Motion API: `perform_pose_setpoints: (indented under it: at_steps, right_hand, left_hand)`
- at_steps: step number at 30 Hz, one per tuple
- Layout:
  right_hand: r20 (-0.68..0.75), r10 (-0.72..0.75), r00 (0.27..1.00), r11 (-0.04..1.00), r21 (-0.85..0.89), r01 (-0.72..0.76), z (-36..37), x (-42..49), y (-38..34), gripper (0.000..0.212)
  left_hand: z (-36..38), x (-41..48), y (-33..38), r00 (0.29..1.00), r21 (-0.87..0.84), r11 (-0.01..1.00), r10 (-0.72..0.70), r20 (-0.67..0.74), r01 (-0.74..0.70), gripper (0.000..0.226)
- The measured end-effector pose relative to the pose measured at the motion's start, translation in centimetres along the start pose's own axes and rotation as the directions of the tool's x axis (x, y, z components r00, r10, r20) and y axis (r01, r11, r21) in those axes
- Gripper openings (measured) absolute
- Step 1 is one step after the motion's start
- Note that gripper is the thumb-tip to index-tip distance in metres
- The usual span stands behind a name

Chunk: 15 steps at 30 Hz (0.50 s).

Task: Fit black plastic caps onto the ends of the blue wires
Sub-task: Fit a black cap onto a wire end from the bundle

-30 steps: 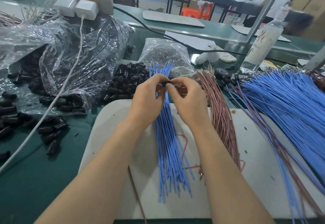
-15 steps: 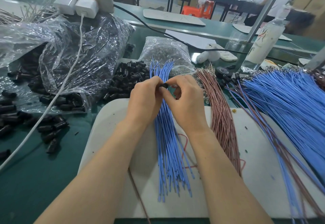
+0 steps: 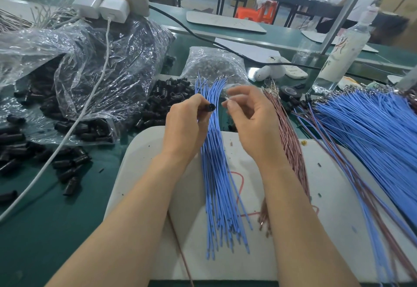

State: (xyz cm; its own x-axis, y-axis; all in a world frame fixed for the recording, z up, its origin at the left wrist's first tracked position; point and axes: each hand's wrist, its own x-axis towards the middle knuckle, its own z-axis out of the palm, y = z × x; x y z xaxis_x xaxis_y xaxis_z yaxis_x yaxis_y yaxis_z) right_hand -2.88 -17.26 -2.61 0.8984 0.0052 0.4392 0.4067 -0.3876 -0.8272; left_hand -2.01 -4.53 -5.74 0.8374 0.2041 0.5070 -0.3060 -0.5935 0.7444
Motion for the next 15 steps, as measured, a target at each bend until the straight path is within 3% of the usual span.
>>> perform_pose_setpoints:
  at_steps: [3, 15]
  right_hand:
    - [0.023, -0.002, 1.000, 0.999, 0.036, 0.001, 0.07, -0.01, -0.26, 0.017]
    - [0.018, -0.081, 0.997, 0.991, -0.105, 0.082, 0.52, -0.42, -0.68, 0.008]
  left_hand:
    - [-0.06, 0.06, 0.04, 1.000, 0.015, 1.000, 0.006, -0.002, -0.006, 0.004]
    - [-0.27, -0.18, 0.49, 1.000, 0.087, 0.996, -0.025, 0.012, 0.024, 0.010]
